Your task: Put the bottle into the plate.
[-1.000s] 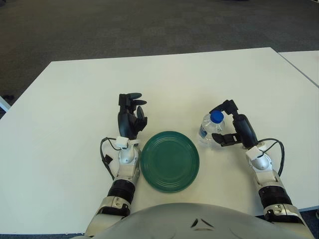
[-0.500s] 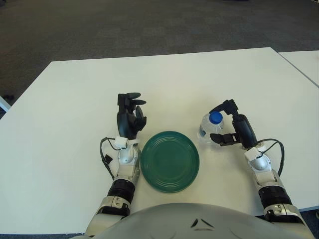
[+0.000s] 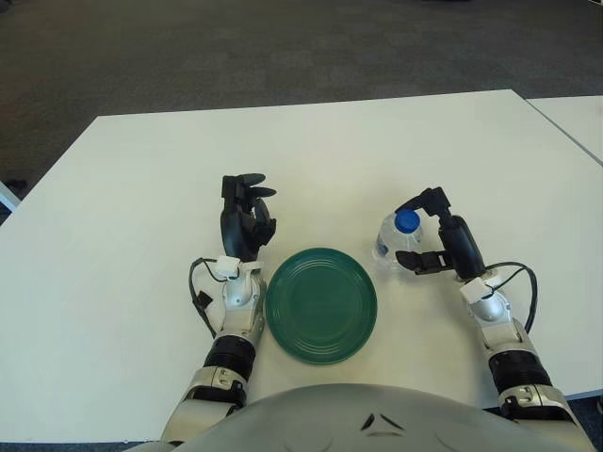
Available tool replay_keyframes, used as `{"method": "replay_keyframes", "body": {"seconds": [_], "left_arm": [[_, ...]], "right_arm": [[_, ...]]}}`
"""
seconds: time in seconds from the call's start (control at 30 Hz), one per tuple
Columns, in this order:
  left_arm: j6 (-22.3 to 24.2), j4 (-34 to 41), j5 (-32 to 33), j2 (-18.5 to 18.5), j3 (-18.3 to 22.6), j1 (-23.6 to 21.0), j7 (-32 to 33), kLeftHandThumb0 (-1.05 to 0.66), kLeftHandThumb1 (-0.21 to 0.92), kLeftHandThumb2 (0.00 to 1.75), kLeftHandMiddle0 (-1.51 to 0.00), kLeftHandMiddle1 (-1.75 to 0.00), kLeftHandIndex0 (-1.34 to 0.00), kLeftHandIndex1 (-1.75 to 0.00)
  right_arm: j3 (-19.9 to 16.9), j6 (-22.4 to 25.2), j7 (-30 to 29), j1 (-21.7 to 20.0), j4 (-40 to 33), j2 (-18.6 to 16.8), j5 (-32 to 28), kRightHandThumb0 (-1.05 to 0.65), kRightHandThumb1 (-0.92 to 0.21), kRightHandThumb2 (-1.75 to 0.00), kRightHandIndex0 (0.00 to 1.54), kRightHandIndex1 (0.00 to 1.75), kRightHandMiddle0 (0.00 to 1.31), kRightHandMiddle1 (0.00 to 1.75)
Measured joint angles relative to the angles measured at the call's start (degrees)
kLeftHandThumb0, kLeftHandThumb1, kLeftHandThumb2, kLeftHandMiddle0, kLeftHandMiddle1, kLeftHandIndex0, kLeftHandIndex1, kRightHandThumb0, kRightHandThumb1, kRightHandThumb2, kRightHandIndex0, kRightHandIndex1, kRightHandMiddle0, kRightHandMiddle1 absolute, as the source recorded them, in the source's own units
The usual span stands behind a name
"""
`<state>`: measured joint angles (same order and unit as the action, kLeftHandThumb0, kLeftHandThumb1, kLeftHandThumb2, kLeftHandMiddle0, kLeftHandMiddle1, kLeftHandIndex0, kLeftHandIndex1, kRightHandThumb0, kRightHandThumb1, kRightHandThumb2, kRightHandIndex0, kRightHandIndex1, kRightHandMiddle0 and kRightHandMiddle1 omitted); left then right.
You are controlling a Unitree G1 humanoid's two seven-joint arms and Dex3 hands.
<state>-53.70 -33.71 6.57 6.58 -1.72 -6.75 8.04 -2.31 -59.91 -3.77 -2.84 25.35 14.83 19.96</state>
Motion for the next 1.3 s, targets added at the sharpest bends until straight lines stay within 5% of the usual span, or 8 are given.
{"method": "replay_keyframes", "body": {"seconds": [0.47,0.97,1.3], "left_arm": [[0.4,-2.82,-0.41,0.03,0.76,-2.38,0.09,-1.0,0.92,0.77,-0.23,-1.68,-0.21,-1.55],[-0.39,-4.91,-1.18,0.04,1.87,-3.54,0.52,-1.0,0.92,0.76,-0.29,-1.64,-0.23,-1.54],[-0.39,-5.2,-1.28,0.06,2.05,-3.84,0.56,-0.99,0.92,0.77,-0.29,-1.64,-0.2,-1.57]], "right_arm": [[1.49,2.89,-2.52,-9.93,-3.91,-3.35,0.61,-0.45,-0.44,-1.16,1.29,1.75,0.52,1.75],[2.86,4.11,-1.42,-3.3,-10.19,-3.44,-1.07,-0.44,-0.44,-1.16,1.23,1.75,0.52,1.75],[6.19,2.94,1.38,-2.66,-12.11,-3.94,-4.67,-0.43,-0.47,-1.12,1.2,1.75,0.5,1.75]]}}
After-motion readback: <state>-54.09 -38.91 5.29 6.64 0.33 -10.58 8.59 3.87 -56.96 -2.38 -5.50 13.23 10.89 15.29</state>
